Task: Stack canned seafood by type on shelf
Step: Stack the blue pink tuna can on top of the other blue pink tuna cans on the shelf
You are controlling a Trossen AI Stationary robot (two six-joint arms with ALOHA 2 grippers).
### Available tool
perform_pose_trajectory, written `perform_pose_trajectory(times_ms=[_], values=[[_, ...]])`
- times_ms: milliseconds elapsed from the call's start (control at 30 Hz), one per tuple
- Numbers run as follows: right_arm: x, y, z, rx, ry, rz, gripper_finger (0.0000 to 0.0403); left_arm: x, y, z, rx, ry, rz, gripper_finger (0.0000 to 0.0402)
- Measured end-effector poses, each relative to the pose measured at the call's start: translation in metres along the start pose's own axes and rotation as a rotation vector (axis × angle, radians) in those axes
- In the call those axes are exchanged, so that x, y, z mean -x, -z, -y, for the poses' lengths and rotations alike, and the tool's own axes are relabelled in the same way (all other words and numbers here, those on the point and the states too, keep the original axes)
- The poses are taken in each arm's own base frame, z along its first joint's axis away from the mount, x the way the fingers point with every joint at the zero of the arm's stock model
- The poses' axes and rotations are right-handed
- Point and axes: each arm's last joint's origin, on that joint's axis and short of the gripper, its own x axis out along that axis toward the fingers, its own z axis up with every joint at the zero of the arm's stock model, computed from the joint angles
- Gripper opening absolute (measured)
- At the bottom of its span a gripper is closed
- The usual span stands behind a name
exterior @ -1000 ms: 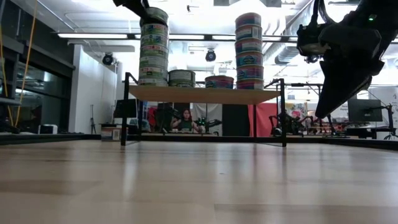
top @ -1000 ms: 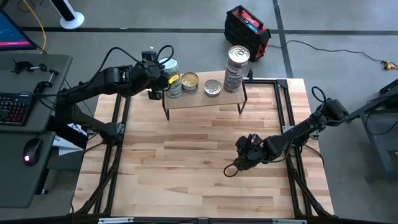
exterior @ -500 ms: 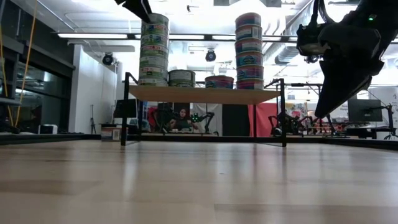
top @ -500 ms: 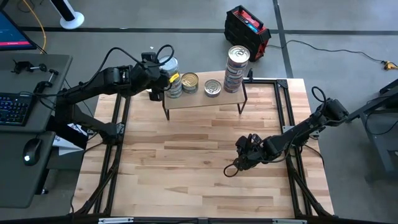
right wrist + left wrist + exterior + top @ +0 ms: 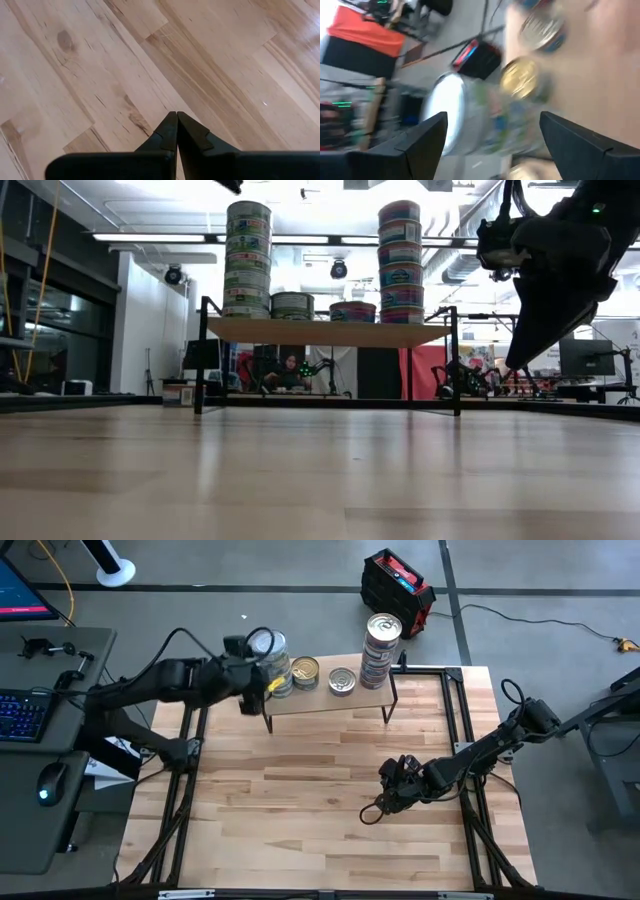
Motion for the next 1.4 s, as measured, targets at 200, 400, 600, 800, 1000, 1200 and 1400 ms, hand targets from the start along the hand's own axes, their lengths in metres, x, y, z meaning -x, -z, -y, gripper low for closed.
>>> perform_pose_trajectory(times_ms=[200,400,600,800,1000,1200,1400], values=[[0.0,0.0,0.0,-0.002,0.0,0.0,0.0,0.036,-0.015,0.03,0.415,0.405,0.192,0.031],[0.0,0.0,0.0,0.001,0.001,0.001,0.0,0.05,-0.007,0.109,0.605,0.42,0.076,0.031],[0.0,0.0,0.0,0.029,0.005,0.001,0.0,0.039,0.059,0.18,1.064,0.299,-0.196,0.031],[-0.003,-0.006,0.004,0.049,0.02,0.005,0.0,0.016,0.122,0.161,1.351,0.283,-0.542,0.031],[-0.008,-0.016,0.01,0.042,0.039,0.004,0.0,0.01,0.158,0.119,1.591,0.175,-0.473,0.031],[-0.009,-0.019,0.012,0.027,0.028,-0.024,0.0,0.014,0.17,0.107,1.745,0.051,-0.339,0.031],[-0.009,-0.018,0.012,0.01,0.021,-0.032,0.0,-0.013,0.169,0.121,1.842,-0.142,-0.141,0.031]])
